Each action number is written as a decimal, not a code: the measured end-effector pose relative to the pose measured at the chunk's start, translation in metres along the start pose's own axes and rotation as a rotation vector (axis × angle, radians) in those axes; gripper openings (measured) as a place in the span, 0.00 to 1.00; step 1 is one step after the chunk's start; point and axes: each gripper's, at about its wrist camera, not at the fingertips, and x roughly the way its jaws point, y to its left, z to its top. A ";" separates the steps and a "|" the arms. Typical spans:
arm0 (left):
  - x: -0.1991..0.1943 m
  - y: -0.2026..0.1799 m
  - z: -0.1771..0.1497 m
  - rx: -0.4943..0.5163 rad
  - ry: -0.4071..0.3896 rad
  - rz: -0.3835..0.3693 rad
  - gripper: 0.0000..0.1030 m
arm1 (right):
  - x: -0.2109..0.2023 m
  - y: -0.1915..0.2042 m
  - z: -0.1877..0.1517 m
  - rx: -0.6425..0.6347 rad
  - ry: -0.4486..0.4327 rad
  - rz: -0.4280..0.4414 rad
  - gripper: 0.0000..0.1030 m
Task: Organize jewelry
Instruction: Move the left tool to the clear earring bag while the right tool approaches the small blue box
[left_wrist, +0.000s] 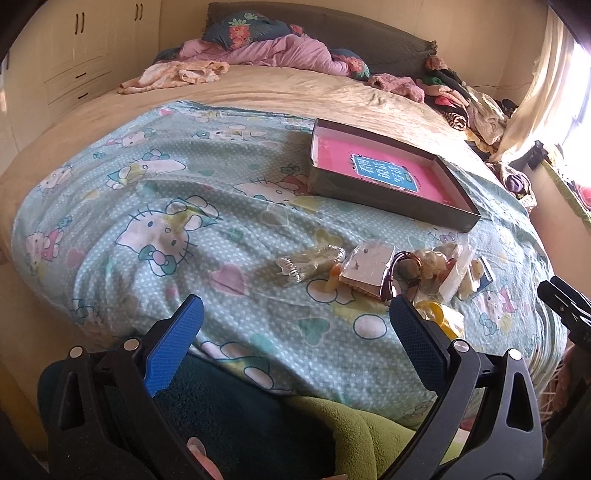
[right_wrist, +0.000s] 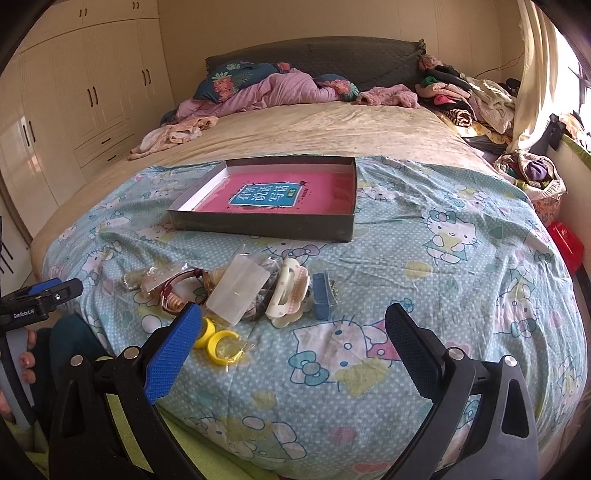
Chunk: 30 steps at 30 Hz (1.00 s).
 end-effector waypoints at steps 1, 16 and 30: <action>0.003 0.001 0.000 -0.001 0.010 -0.016 0.91 | 0.001 -0.003 0.000 0.005 -0.001 -0.008 0.96; 0.058 -0.033 0.002 0.074 0.131 -0.182 0.74 | 0.031 -0.019 0.001 0.027 0.033 -0.023 0.96; 0.095 -0.032 0.015 0.079 0.188 -0.223 0.35 | 0.063 -0.029 0.000 0.026 0.069 -0.025 0.96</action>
